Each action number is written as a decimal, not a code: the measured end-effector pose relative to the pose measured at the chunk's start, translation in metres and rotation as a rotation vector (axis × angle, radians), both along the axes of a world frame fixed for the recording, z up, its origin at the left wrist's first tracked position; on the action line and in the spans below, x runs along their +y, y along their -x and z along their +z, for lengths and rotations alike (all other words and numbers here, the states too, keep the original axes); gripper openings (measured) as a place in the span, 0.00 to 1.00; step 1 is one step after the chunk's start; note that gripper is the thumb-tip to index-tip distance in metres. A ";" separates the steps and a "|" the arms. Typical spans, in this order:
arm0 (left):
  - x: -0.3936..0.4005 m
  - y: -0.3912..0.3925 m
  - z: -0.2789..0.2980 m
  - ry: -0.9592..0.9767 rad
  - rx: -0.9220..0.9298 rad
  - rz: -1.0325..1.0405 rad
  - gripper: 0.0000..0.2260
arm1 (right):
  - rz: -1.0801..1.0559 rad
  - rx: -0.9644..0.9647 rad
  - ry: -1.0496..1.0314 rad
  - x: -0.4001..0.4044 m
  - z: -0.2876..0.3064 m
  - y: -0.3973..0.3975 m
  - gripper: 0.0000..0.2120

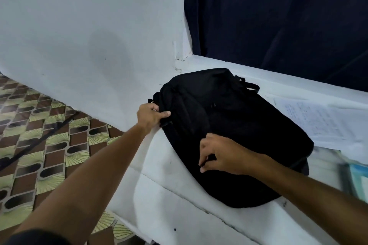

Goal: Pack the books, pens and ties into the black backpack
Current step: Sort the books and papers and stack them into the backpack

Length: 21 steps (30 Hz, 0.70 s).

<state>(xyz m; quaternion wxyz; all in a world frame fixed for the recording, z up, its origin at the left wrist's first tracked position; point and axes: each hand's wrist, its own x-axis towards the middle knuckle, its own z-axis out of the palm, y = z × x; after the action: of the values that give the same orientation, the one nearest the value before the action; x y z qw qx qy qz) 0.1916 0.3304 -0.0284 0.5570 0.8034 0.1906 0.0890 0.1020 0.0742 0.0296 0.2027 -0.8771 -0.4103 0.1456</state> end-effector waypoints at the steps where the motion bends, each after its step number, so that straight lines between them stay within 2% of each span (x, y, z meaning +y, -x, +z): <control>1: 0.001 -0.001 -0.001 -0.029 -0.017 0.000 0.22 | 0.007 0.022 0.023 -0.014 0.002 0.009 0.07; 5: -0.004 0.001 0.003 -0.133 -0.023 -0.008 0.20 | -0.051 0.089 0.017 -0.052 0.014 0.030 0.05; 7: -0.012 0.011 0.010 -0.327 -0.058 -0.002 0.17 | -0.130 0.136 -0.067 -0.056 0.017 0.035 0.05; 8: -0.017 0.019 0.015 -0.446 -0.126 -0.011 0.20 | -0.163 0.145 -0.091 -0.055 0.017 0.038 0.04; 10: -0.032 0.040 0.026 -0.618 -0.391 -0.177 0.23 | -0.203 0.140 -0.097 -0.050 0.014 0.044 0.03; 12: -0.050 0.065 0.038 -0.706 -0.596 -0.559 0.22 | -0.229 0.162 -0.109 -0.048 0.010 0.049 0.03; 13: -0.059 0.075 0.042 -0.737 -0.573 -0.773 0.23 | -0.243 0.182 -0.118 -0.049 0.010 0.051 0.03; 14: -0.068 0.085 0.045 -0.765 -0.464 -0.948 0.24 | -0.257 0.204 -0.122 -0.049 0.010 0.052 0.04; 16: -0.081 0.095 0.044 -0.803 -0.276 -1.138 0.25 | -0.274 0.241 -0.120 -0.051 0.011 0.054 0.05; 21: -0.085 0.100 0.032 -0.731 -0.180 -1.125 0.19 | -0.266 0.203 -0.109 -0.049 0.008 0.062 0.10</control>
<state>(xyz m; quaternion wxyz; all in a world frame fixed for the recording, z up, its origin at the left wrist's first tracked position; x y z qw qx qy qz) 0.0912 0.2450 0.0033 0.2248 0.9064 -0.3463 -0.0892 0.0398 0.0255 0.0378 0.3080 -0.8922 -0.2753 0.1826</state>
